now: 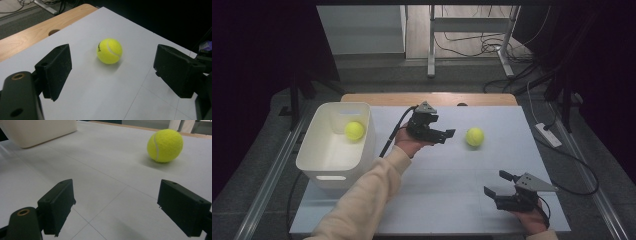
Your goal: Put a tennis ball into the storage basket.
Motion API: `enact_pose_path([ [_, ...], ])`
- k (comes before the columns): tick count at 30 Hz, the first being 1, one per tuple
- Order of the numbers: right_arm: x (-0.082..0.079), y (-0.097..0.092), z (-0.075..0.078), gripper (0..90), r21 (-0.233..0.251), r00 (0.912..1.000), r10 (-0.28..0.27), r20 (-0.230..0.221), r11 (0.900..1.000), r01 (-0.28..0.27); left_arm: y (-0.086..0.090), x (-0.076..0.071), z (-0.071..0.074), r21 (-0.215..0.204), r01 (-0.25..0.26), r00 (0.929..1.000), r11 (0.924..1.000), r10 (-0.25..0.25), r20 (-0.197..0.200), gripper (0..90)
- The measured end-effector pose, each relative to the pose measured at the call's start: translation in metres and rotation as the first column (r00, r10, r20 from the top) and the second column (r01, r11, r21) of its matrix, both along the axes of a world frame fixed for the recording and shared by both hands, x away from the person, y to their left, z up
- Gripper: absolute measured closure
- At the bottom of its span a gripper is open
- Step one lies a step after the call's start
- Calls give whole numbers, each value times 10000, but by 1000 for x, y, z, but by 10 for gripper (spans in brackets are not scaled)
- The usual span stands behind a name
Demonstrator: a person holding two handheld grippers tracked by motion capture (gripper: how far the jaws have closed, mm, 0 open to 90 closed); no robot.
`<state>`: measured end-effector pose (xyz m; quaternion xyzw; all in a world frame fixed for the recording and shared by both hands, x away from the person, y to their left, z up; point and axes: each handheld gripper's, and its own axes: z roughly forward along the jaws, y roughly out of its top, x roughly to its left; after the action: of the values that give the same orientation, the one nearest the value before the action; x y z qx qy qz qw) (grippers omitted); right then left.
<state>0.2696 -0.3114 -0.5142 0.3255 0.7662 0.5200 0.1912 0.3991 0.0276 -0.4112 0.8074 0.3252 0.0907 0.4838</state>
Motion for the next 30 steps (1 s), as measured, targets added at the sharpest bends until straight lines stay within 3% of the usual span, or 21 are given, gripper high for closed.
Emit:
enact_pose_path([
  [30,1,1,-1,144,-69,10000,0,-33,10000,0,-28,14,-22,201,190,9994,9996,-184,-285,165],
])
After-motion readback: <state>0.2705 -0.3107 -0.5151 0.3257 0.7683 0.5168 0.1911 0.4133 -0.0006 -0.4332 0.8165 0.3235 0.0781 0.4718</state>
